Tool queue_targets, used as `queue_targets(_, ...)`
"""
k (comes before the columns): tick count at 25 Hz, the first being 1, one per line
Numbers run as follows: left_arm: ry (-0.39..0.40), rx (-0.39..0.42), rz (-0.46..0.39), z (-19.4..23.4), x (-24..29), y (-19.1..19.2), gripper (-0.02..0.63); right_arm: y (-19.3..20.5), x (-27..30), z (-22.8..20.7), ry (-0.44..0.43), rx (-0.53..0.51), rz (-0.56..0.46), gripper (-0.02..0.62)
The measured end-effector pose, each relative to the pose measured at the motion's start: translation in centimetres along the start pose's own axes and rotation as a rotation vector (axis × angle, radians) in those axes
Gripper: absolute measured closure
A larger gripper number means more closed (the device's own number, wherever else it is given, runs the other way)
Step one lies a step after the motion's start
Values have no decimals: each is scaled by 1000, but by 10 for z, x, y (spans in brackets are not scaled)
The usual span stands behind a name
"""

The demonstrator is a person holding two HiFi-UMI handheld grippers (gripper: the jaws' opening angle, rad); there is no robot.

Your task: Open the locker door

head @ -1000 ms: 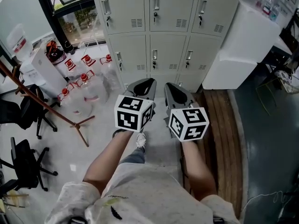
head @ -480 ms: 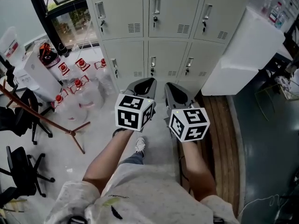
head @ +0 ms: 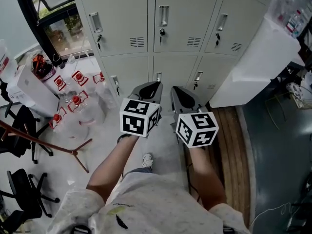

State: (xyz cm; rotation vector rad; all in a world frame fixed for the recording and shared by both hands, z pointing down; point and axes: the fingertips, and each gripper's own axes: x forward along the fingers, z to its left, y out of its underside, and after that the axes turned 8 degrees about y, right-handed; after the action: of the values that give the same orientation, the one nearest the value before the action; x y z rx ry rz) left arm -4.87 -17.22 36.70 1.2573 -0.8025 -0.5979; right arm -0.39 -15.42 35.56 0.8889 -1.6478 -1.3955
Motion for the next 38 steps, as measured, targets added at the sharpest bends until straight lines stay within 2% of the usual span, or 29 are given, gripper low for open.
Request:
queue_targets(9,30,-11,6,65,46,-17,600,-14,81,-10,20,32,12,592)
queue_targets(15,53,-11,14,95,69,-24,600,-22,121,-20,39,97,6,592)
queue_targets(22,87,2,23,123,95,-30,600,-36,162,-37,77,225,-34,591)
queue_targets(28,120,0,27,138,116,-36,600,-43,191,-50,70,335,-42,591)
queue_targets(38,126,2,31,157,126,-43,600,-59,224,-62,69,403,-66,591)
